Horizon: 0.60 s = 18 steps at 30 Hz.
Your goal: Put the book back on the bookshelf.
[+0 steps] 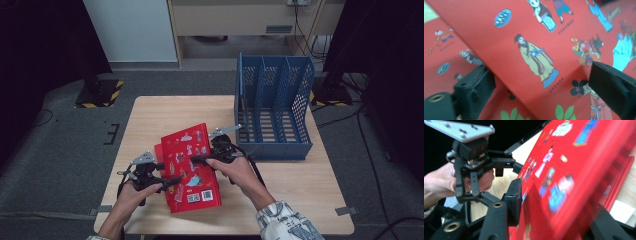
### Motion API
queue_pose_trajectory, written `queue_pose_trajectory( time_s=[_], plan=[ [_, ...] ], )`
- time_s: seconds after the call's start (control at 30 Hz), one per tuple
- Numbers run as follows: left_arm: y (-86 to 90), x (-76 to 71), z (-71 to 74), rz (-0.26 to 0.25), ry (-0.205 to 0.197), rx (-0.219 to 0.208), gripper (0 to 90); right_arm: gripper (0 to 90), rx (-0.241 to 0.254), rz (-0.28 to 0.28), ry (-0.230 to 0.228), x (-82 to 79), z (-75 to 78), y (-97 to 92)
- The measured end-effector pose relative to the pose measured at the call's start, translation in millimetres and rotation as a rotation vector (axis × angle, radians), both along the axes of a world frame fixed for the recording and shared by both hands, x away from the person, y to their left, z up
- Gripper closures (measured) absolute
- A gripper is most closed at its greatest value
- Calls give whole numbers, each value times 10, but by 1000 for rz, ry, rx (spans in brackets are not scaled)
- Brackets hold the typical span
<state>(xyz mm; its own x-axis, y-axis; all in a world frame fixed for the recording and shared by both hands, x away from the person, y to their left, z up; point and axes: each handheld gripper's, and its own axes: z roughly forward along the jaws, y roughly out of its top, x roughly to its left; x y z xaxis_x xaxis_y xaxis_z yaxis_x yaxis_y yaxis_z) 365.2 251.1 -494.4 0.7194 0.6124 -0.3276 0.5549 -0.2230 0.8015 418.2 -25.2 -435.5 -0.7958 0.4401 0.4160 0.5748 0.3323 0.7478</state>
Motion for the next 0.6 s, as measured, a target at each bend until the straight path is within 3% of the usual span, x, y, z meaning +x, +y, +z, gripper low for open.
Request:
queue_pose_trajectory(
  time_s=[0.2, 0.6],
  plan=[
    [2, -4, 12, 1, 0, -14, 67, 644, 35, 5, 16, 6, -16, 31],
    [-6, -14, 35, -2, -6, -25, 67, 628, 35, 4, 1, -35, -16, 97]
  ],
)
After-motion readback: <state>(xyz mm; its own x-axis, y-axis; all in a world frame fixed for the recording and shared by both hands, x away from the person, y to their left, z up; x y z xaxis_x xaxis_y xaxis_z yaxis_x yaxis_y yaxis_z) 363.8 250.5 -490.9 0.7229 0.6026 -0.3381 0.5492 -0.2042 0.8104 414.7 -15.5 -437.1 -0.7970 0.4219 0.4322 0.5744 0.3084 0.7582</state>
